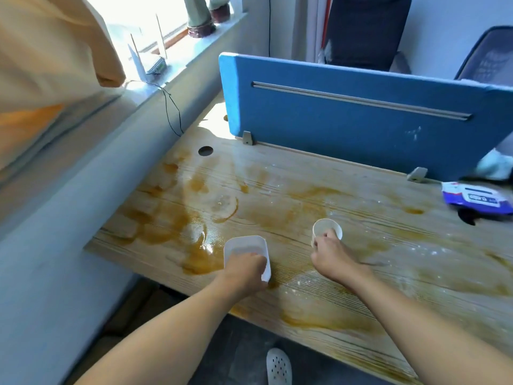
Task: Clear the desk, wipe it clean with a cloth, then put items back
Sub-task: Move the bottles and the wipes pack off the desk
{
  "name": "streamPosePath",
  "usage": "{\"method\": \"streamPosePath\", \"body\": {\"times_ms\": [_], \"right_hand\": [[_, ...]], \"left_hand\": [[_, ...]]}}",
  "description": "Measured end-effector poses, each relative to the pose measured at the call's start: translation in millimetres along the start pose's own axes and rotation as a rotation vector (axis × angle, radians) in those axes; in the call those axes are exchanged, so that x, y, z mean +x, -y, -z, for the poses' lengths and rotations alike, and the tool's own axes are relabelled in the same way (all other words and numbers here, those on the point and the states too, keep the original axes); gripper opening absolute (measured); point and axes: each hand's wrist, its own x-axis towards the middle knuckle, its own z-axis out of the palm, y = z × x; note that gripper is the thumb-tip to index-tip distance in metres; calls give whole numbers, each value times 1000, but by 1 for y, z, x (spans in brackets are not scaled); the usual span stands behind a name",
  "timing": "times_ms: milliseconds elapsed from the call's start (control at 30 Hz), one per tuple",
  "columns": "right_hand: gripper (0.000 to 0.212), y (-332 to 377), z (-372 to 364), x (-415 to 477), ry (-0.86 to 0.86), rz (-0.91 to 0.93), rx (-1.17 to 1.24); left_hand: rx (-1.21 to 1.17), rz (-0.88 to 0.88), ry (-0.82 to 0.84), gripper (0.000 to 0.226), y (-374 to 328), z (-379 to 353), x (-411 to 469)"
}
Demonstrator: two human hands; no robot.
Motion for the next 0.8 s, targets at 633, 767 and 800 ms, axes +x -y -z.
{"method": "streamPosePath", "body": {"times_ms": [633,767,800], "right_hand": [[5,75,29,27,-102,233,38],[12,143,42,36,-135,362,-39],[14,163,46,35,-155,403,-45]], "left_hand": [[-61,87,-264,16,20,52,-15],[-119,149,-451,11,75,89,-41],[-125,164,-490,6,92,97,-50]]}}
